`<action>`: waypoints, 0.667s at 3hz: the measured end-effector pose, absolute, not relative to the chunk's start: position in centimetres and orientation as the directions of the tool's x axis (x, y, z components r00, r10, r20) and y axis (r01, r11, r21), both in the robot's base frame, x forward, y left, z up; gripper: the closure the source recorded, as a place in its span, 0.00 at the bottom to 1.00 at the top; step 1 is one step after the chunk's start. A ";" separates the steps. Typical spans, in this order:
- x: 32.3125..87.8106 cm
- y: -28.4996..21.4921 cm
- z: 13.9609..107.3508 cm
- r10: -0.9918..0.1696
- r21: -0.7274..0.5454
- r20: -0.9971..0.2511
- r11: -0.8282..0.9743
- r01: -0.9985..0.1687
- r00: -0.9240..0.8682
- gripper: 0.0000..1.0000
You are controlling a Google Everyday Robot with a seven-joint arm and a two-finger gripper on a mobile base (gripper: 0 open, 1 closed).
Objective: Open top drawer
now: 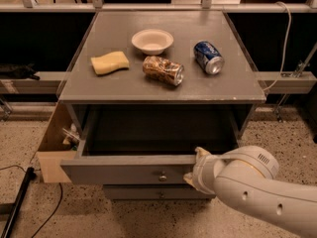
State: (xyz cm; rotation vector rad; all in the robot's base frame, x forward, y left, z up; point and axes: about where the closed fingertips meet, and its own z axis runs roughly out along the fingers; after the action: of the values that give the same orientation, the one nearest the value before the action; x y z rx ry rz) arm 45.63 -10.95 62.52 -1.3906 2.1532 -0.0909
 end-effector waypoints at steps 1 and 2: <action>45.6 -10.9 63.3 -0.856 -0.350 -0.422 0.457 -0.817 -0.298 0.82; 44.4 -11.3 63.1 -0.848 -0.332 -0.424 0.472 -0.817 -0.317 1.00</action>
Offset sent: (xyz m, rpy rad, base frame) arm -0.1957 -0.1173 -0.0993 0.1086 0.2562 -0.2364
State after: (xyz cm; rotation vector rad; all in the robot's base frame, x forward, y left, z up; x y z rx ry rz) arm 44.45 -11.25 63.05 -1.3768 2.1756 -0.0757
